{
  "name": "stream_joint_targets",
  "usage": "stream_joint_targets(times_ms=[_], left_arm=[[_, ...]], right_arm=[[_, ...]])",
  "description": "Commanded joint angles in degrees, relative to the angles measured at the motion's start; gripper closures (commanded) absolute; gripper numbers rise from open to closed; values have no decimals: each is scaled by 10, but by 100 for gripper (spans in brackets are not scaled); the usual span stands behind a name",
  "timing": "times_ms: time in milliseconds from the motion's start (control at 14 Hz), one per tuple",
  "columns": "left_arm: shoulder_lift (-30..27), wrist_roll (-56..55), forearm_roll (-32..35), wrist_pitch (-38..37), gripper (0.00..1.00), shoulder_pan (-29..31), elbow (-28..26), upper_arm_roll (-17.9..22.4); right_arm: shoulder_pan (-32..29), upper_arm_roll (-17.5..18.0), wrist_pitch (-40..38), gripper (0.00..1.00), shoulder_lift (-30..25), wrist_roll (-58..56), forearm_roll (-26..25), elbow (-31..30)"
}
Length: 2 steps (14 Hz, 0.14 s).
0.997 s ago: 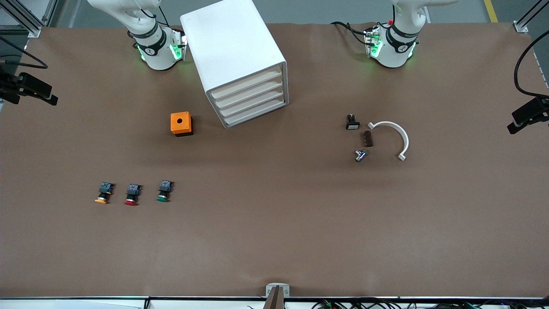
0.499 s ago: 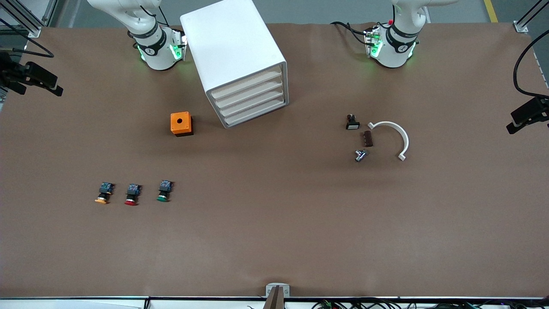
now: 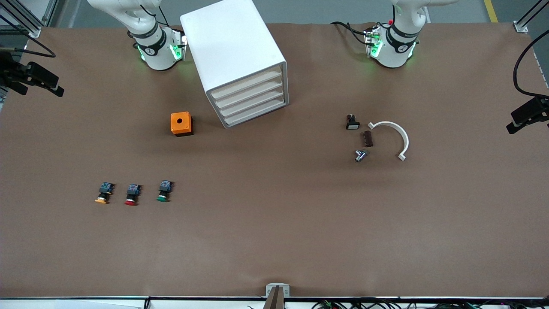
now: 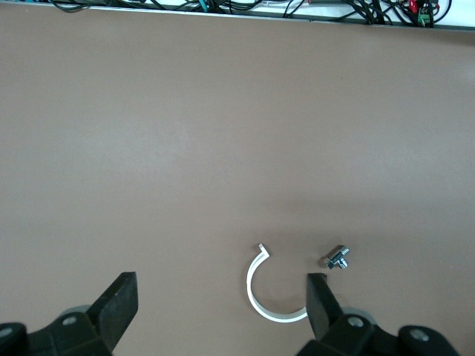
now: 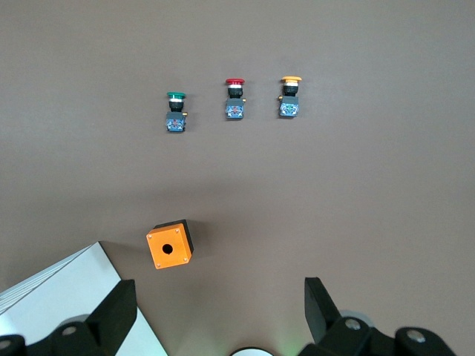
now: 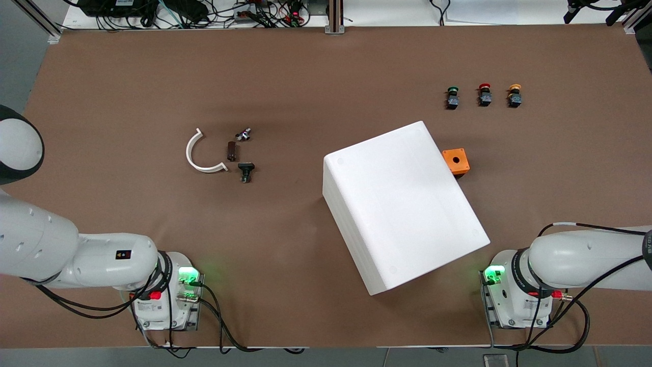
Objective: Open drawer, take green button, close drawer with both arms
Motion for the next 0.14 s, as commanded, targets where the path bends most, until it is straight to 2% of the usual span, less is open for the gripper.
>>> stream_joint_targets(times_ms=[0,71], left_arm=[[-3,-4,-3,-9,0,0,3,-1],[-3,-4,-3,-9,0,0,3,-1]], right_arm=[[6,-1,11,0,-17,1,1,-14],[6,-1,11,0,-17,1,1,-14]])
